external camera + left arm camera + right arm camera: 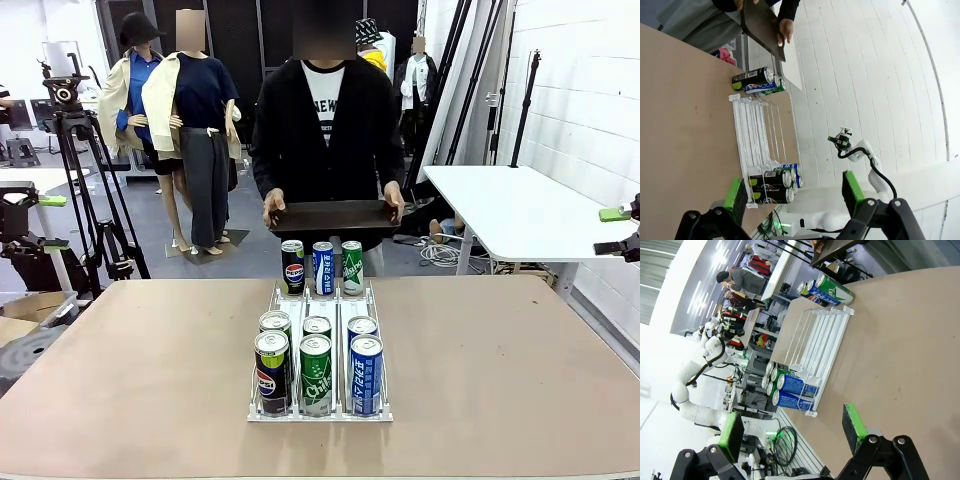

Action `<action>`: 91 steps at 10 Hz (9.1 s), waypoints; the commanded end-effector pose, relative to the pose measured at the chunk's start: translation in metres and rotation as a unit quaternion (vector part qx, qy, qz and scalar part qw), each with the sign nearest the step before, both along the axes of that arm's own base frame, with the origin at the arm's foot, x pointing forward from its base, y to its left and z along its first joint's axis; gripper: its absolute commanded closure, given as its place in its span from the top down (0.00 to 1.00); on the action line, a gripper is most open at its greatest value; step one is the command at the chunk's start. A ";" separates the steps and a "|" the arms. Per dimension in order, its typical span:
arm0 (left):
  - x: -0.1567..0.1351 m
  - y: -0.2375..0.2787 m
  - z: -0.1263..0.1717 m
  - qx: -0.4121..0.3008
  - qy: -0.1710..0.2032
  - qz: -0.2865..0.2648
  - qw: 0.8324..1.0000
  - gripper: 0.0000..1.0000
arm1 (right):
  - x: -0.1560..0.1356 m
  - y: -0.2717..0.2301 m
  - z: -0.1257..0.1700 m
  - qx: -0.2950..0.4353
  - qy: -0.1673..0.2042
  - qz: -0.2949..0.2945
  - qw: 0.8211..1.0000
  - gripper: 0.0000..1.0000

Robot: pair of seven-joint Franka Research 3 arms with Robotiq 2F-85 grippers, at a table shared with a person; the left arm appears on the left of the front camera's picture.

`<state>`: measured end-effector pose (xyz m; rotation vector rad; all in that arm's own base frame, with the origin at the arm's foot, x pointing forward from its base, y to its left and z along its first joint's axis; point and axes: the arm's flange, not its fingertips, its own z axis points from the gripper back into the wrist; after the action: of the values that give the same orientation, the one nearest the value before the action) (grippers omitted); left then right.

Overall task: Retrieve and hand over the desired beverage to the person.
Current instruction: Pick up a can of the same type that the person held from the Automatic Can Dispenser.

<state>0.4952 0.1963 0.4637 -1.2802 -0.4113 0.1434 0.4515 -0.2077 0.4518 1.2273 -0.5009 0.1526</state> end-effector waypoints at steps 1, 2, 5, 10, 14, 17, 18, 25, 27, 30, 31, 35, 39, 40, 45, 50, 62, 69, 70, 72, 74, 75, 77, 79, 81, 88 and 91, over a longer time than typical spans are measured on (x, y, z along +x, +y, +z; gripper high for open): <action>0.000 0.000 0.001 0.000 0.001 0.000 1.000 1.00 | 0.000 0.001 0.000 -0.001 -0.001 -0.001 1.000 1.00; 0.000 0.000 0.001 0.000 0.001 0.000 1.000 1.00 | 0.000 0.001 0.000 -0.001 -0.001 -0.001 1.000 1.00; 0.000 0.000 0.001 0.000 0.001 0.000 1.000 1.00 | 0.000 0.001 0.000 -0.001 -0.001 -0.001 1.000 1.00; 0.000 0.000 0.001 0.000 0.001 0.000 1.000 1.00 | 0.000 0.001 0.000 -0.001 -0.001 -0.001 1.000 1.00; 0.000 0.000 0.001 0.000 0.001 0.000 1.000 1.00 | 0.000 0.001 0.000 -0.001 -0.001 -0.001 1.000 1.00; 0.000 0.000 0.001 0.000 0.001 0.000 1.000 1.00 | 0.000 0.001 0.000 -0.001 -0.001 -0.001 1.000 1.00; 0.000 0.000 0.001 0.000 0.001 0.000 1.000 1.00 | 0.000 0.001 0.000 -0.001 -0.001 -0.001 1.000 1.00; 0.000 0.000 0.001 0.000 0.001 0.000 1.000 1.00 | 0.000 0.001 0.000 -0.001 -0.001 -0.001 1.000 1.00; 0.000 0.000 0.001 0.000 0.001 0.000 1.000 1.00 | 0.000 0.001 0.000 -0.001 -0.001 -0.001 1.000 1.00; 0.000 0.000 0.001 0.000 0.001 0.000 1.000 1.00 | 0.000 0.001 0.000 -0.001 -0.001 -0.001 1.000 1.00; 0.000 0.000 0.001 0.000 0.001 0.000 1.000 1.00 | 0.000 0.001 0.000 -0.001 -0.001 -0.001 1.000 1.00; 0.000 0.000 0.001 0.000 0.001 0.000 1.000 1.00 | 0.000 0.001 0.000 -0.001 -0.001 -0.001 1.000 1.00; 0.000 0.000 0.001 0.000 0.001 0.000 1.000 1.00 | 0.000 0.001 0.000 -0.001 -0.001 -0.001 1.000 1.00; 0.000 0.000 0.001 0.000 0.001 0.000 1.000 1.00 | 0.000 0.001 0.000 -0.001 -0.001 -0.001 1.000 1.00; 0.000 0.000 0.001 0.000 0.001 0.000 1.000 1.00 | 0.000 0.001 0.000 -0.001 -0.001 -0.001 1.000 1.00; 0.000 0.000 0.001 0.000 0.001 0.000 1.000 1.00 | 0.000 0.001 0.000 -0.001 -0.001 -0.001 1.000 1.00; 0.000 0.000 0.001 0.000 0.001 0.000 1.000 1.00 | 0.000 0.001 0.000 -0.001 -0.001 -0.001 1.000 1.00; 0.000 0.000 0.001 0.000 0.001 0.000 1.000 1.00 | 0.000 0.001 0.000 -0.001 -0.001 -0.001 1.000 1.00; 0.000 0.000 0.001 0.000 0.001 0.000 1.000 1.00 | 0.000 0.001 0.000 -0.001 -0.001 -0.001 1.000 1.00; 0.000 0.000 0.001 0.000 0.001 0.000 1.000 1.00 | 0.000 0.001 0.000 -0.001 -0.001 -0.001 1.000 1.00; 0.000 0.000 0.001 0.000 0.001 0.000 1.000 1.00 | 0.000 0.001 0.000 -0.001 -0.001 -0.001 1.000 1.00; 0.000 0.000 0.001 0.000 0.001 0.000 1.000 1.00 | 0.000 0.001 0.000 -0.001 -0.001 -0.001 1.000 1.00; 0.000 0.000 0.001 0.000 0.001 0.000 1.000 1.00 | 0.000 0.001 0.000 -0.001 -0.001 -0.001 1.000 1.00; 0.000 0.000 0.001 0.000 0.001 0.000 1.000 1.00 | 0.000 0.001 0.000 -0.001 -0.001 -0.001 1.000 1.00; 0.000 0.000 0.001 0.000 0.001 0.000 1.000 1.00 | 0.000 0.001 0.000 -0.001 -0.001 -0.001 1.000 1.00; 0.000 0.000 0.001 0.000 0.001 0.000 1.000 1.00 | 0.000 0.001 0.000 -0.001 -0.001 -0.001 1.000 1.00; 0.000 0.000 0.001 0.000 0.001 0.000 1.000 1.00 | -0.003 0.005 0.006 0.023 0.004 0.024 0.999 1.00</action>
<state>0.4952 0.1963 0.4637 -1.2802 -0.4112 0.1435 0.4493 -0.2047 0.4533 1.2524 -0.4886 0.1680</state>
